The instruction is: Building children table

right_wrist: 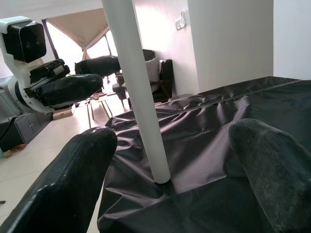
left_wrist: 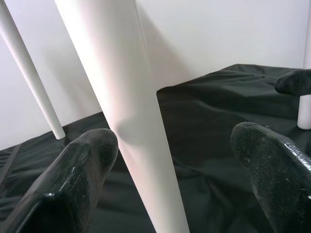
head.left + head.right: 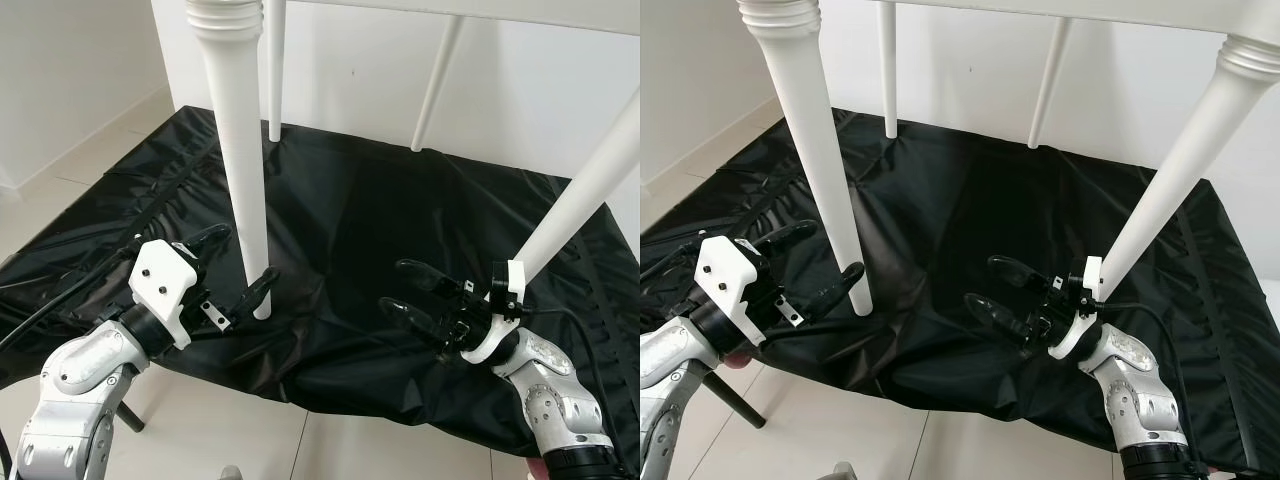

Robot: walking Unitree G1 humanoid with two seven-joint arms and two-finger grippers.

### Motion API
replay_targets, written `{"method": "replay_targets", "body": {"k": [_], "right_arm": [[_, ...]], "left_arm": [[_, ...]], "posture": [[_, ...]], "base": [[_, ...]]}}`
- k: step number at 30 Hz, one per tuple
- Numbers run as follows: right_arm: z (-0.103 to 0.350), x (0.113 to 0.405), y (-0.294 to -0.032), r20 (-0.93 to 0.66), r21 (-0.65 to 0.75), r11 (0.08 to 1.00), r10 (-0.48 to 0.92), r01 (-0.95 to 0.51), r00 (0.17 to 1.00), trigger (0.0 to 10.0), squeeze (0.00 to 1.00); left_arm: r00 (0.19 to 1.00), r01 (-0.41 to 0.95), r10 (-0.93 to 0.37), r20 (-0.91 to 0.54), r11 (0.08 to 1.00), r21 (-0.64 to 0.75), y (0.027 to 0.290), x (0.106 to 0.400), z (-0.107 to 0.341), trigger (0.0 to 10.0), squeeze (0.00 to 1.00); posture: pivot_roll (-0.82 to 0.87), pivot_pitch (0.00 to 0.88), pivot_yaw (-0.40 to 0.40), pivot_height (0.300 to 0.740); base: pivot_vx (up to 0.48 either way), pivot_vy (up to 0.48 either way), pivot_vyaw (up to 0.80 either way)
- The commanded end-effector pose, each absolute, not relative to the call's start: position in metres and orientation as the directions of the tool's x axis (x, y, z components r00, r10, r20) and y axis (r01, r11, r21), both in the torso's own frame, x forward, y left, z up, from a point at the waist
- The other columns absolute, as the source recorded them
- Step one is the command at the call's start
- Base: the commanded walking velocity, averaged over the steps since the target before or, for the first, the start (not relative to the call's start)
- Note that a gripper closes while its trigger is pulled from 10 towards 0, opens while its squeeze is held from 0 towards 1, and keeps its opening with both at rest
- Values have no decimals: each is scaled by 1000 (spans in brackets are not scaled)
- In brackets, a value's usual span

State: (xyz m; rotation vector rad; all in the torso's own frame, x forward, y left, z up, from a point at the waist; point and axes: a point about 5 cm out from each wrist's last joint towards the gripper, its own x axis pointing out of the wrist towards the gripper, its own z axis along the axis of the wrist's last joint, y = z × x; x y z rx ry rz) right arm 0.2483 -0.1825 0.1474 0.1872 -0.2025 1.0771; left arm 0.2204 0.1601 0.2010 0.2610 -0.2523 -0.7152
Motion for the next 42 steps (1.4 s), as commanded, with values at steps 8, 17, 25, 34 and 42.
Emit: {"method": "replay_targets", "body": {"k": [8,17,25,34,42], "right_arm": [[149,248,-181,260,48,474,844,-879,469,10000,0],[147,249,-181,256,46,479,843,-877,473,10000,0],[147,250,-180,259,48,481,841,-876,476,10000,0],[146,251,-181,258,48,481,840,-875,477,10000,0],[146,250,-181,257,49,484,839,-874,479,10000,0]], "left_arm": [[785,543,-597,164,791,283,163,226,198,10000,0],[781,554,-605,154,786,275,161,225,194,10000,0],[779,561,-609,149,782,271,162,225,192,10000,0],[776,564,-613,148,780,270,161,226,192,10000,0],[772,571,-618,147,776,268,161,226,191,10000,0]], "posture": [[46,22,-17,740],[50,5,-17,740],[51,0,-18,740],[50,0,-16,740],[47,0,-14,740]], "base": [[0,0,0],[0,0,0],[-60,0,0],[-27,0,0],[0,0,0]]}}
